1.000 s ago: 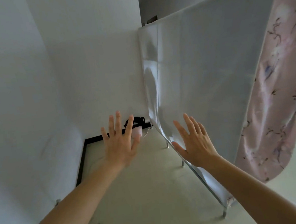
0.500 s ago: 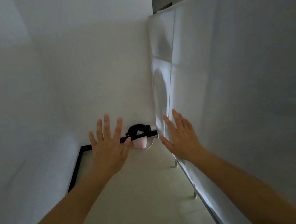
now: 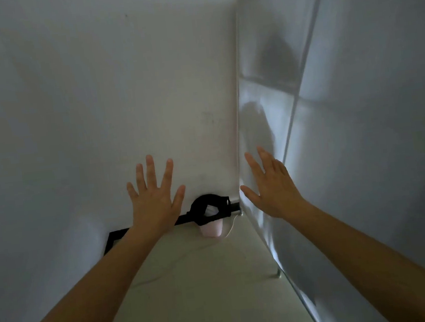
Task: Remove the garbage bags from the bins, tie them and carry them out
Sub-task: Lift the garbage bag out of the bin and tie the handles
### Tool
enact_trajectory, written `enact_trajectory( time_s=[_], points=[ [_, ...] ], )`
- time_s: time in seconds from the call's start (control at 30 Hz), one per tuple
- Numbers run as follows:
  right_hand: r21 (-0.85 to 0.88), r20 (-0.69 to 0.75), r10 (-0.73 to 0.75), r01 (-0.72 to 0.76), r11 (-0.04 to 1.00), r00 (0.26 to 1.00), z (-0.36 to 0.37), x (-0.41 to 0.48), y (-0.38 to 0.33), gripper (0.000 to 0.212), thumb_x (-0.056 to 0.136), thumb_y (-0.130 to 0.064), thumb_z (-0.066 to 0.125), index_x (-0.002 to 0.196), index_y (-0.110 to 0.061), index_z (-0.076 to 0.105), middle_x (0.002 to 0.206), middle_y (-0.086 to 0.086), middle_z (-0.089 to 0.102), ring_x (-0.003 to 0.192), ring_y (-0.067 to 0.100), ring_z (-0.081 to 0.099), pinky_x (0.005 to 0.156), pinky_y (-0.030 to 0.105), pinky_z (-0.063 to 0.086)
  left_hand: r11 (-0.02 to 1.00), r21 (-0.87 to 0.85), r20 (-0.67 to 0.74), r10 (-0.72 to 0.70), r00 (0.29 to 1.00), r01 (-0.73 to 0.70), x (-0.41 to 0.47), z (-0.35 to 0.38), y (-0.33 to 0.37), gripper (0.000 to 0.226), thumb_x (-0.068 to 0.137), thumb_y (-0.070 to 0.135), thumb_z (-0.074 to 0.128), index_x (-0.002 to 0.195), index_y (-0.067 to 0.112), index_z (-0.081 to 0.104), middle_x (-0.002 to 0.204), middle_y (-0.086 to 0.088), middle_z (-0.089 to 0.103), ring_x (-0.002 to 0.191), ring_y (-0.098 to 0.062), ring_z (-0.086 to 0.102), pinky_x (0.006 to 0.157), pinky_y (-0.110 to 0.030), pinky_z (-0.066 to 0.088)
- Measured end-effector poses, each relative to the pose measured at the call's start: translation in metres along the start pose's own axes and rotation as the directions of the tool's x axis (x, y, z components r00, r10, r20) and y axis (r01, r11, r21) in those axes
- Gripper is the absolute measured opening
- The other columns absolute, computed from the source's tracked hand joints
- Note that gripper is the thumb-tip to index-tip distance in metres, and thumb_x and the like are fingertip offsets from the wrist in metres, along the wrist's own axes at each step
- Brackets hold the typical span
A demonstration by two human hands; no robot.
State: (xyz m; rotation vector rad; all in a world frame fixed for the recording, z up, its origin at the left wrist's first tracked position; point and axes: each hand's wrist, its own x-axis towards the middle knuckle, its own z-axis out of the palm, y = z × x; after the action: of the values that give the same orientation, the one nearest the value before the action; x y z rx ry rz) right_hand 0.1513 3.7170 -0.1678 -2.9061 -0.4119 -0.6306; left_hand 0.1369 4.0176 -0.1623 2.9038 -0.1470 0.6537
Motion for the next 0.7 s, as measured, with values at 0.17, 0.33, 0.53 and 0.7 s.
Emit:
enact_trajectory(
  time_s=[0.17, 0.33, 0.53, 0.7],
  points=[
    [0.022, 0.023, 0.037, -0.037, 0.999, 0.999, 0.074, 0.093, 0.045, 0.082, 0.099, -0.057, 0.043, 0.161, -0.018, 0.006, 0.166, 0.020, 0.003, 0.151, 0.041, 0.016, 0.121, 0.052, 0.019, 0.997, 0.053, 0.056, 0.053, 0.997, -0.056, 0.104, 0.080, -0.017, 0.075, 0.098, 0.063, 0.019, 0.161, 0.026, 0.009, 0.168, -0.015, -0.005, 0.153, -0.043, 0.004, 0.113, -0.072, 0.017],
    [0.064, 0.065, 0.031, -0.035, 0.997, 0.997, 0.162, 0.198, 0.101, 0.083, 0.098, -0.058, 0.043, 0.161, -0.020, 0.006, 0.166, 0.021, 0.004, 0.151, 0.042, 0.016, 0.120, 0.054, 0.018, 0.998, 0.061, 0.116, -0.015, 0.993, 0.008, 0.214, 0.172, -0.022, 0.073, 0.097, 0.064, 0.013, 0.161, 0.030, 0.004, 0.168, -0.013, -0.008, 0.153, -0.042, 0.003, 0.114, -0.071, 0.016],
    [0.107, 0.128, 0.053, -0.067, 0.992, 0.990, 0.231, 0.336, 0.152, 0.082, 0.097, -0.059, 0.041, 0.160, -0.017, 0.010, 0.165, 0.024, 0.008, 0.150, 0.043, 0.019, 0.119, 0.056, 0.023, 0.995, 0.095, 0.197, -0.051, 0.979, 0.033, 0.345, 0.246, -0.031, 0.074, 0.095, 0.066, 0.008, 0.159, 0.032, -0.005, 0.165, -0.009, -0.016, 0.154, -0.040, 0.002, 0.115, -0.069, 0.015],
    [0.120, 0.213, 0.058, -0.085, 0.989, 0.975, 0.292, 0.423, 0.157, 0.085, 0.097, -0.059, 0.044, 0.161, -0.018, 0.007, 0.165, 0.024, 0.007, 0.149, 0.044, 0.020, 0.118, 0.054, 0.023, 0.994, 0.081, 0.237, -0.087, 0.968, 0.070, 0.416, 0.290, -0.053, 0.076, 0.097, 0.063, 0.014, 0.161, 0.023, 0.003, 0.168, -0.014, -0.005, 0.153, -0.042, 0.007, 0.113, -0.070, 0.018]
  ],
)
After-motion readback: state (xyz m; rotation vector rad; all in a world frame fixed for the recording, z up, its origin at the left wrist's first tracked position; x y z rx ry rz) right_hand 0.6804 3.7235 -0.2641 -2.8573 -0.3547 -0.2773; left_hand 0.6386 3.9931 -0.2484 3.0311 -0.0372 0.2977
